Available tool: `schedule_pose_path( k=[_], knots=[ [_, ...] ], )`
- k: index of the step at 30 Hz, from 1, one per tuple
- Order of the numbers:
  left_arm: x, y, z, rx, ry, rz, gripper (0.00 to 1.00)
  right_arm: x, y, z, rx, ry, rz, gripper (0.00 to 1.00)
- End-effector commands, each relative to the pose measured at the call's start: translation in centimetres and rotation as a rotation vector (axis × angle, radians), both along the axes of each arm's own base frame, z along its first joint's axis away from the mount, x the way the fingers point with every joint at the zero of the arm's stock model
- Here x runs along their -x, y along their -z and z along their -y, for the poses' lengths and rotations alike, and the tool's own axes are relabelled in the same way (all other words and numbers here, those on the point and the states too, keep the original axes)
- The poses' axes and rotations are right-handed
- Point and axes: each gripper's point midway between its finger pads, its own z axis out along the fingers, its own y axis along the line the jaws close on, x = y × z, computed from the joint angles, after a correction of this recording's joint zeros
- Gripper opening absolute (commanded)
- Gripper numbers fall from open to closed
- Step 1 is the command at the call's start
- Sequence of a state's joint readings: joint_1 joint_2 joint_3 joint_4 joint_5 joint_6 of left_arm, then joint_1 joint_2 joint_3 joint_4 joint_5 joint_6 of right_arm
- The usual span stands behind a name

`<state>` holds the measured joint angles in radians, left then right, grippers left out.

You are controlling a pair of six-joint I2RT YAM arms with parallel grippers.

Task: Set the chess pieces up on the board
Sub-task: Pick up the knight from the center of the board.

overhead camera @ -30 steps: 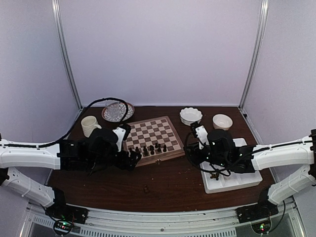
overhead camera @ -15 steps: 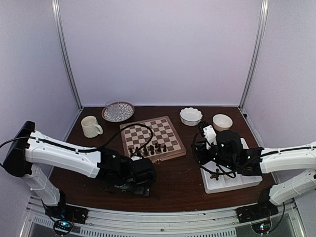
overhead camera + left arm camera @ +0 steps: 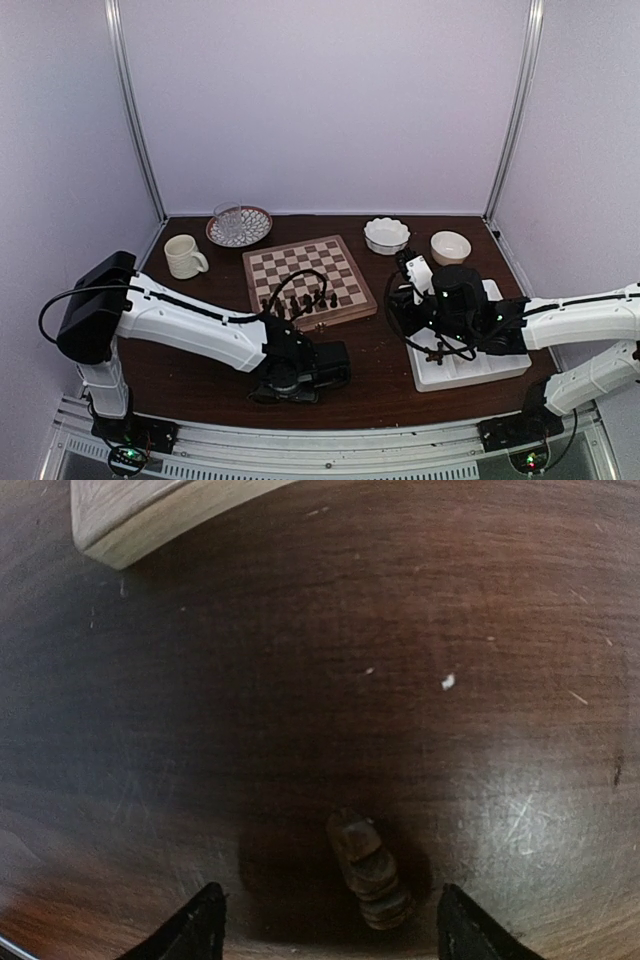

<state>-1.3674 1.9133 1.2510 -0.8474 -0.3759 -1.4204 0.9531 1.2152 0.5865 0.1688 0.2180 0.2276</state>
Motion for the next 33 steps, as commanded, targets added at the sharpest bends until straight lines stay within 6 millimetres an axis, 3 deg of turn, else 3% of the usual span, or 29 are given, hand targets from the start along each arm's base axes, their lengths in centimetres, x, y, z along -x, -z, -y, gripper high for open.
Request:
schedule_pose_path(
  k=[1,15,21,25,29,32,33],
  knots=[
    [0.3,0.8,-0.2,0.0,-0.053,-0.009,0.67,-0.1,-1.4,-0.4,-0.036,-0.016,0.022,0.26],
    [0.5,1.5,1.3,0.017,-0.011,-0.003,0.36,0.3,-1.1,-1.0,-0.045,-0.051,0.006,0.26],
    [0.1,1.3,1.0,0.011,-0.007,0.019,0.3,0.9,-0.9,-1.9,-0.069,-0.105,-0.016,0.26],
    [-0.1,1.2,0.3,-0.011,-0.025,0.037,0.19,1.7,-0.8,-3.3,-0.095,-0.183,-0.041,0.26],
    [-0.4,0.9,-0.6,-0.04,-0.032,0.059,0.17,3.8,-0.6,-6.0,-0.135,-0.359,-0.097,0.28],
    [-0.4,1.1,-0.4,-0.04,0.008,0.063,0.0,4.8,-0.2,-7.5,-0.148,-0.448,-0.145,0.28],
    [-0.4,1.2,-0.2,-0.037,0.036,0.061,0.0,5.2,0.0,-8.0,-0.151,-0.478,-0.163,0.29]
  ],
)
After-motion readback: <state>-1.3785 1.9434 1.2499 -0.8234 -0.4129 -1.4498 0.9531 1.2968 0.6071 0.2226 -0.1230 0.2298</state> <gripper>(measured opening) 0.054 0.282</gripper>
